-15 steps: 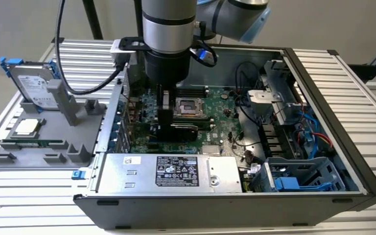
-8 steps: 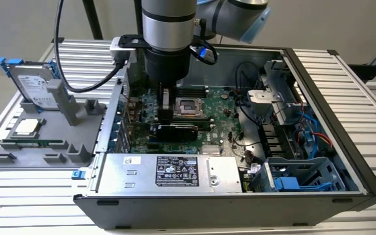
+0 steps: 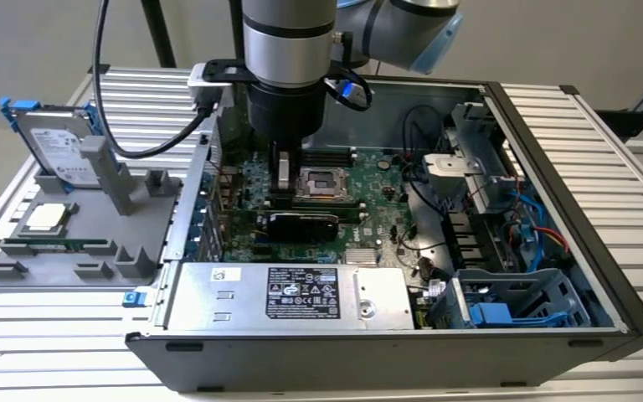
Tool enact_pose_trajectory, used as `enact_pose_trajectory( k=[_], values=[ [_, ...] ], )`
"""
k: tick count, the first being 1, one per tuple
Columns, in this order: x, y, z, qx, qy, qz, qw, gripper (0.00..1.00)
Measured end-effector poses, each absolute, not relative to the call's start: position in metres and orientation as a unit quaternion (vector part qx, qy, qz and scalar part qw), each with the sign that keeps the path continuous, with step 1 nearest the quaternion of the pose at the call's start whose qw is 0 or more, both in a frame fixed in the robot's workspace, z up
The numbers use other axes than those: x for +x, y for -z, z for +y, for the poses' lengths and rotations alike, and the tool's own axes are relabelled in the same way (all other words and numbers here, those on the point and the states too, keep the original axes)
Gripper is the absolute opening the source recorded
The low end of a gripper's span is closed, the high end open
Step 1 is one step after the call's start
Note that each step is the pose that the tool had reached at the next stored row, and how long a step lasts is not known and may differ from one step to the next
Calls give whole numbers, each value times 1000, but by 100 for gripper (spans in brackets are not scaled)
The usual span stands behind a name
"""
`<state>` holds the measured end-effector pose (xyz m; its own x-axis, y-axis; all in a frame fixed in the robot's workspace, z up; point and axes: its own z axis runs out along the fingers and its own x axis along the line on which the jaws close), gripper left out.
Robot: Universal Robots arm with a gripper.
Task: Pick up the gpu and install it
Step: 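Press down on the gpu until it lock into place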
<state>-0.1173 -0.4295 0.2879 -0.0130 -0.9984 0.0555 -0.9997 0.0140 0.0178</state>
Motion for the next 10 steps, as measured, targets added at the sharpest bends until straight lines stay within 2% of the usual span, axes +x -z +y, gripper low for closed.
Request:
enact_pose_trajectory(
  k=[10],
  values=[
    [-117, -288, -430, 702, -11, -712, 24, 0]
  ],
)
